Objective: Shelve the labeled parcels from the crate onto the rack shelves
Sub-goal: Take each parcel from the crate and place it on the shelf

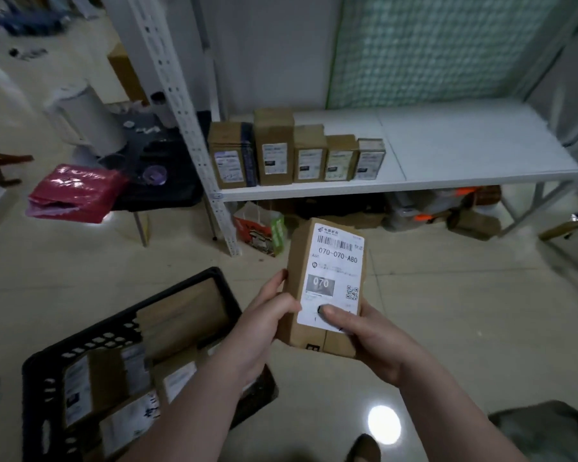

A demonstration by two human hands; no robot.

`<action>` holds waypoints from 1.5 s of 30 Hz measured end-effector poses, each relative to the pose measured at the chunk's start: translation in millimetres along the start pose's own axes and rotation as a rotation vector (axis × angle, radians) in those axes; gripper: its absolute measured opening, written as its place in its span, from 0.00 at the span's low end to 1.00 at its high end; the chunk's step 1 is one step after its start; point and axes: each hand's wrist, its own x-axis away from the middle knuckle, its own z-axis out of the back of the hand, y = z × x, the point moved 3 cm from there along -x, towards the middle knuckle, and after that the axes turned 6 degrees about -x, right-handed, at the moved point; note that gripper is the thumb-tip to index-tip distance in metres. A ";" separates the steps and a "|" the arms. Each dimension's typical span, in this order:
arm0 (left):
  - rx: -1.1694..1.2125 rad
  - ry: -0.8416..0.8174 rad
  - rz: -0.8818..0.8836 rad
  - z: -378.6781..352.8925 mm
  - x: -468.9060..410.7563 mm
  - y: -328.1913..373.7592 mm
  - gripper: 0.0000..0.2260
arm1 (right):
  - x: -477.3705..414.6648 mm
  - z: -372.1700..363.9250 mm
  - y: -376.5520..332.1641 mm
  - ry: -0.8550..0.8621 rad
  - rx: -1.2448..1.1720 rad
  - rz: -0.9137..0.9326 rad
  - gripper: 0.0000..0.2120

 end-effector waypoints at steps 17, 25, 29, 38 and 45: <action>-0.166 -0.066 0.005 -157.8 -106.7 64.8 0.30 | -3.3 192.4 -70.5 0.078 -0.018 0.128 0.37; -0.137 0.005 0.064 -170.4 -202.4 88.0 0.23 | -85.5 254.7 -105.1 0.096 0.007 0.085 0.37; -0.185 -0.011 0.090 -178.6 -270.6 112.7 0.23 | -139.9 300.2 -124.0 0.192 0.006 0.058 0.42; -0.341 -0.060 0.093 -215.8 -416.4 142.9 0.20 | -247.3 412.0 -154.0 0.329 -0.007 0.040 0.43; -0.463 0.020 0.006 -229.5 -517.5 129.9 0.24 | -361.2 475.0 -171.0 0.286 0.189 0.133 0.42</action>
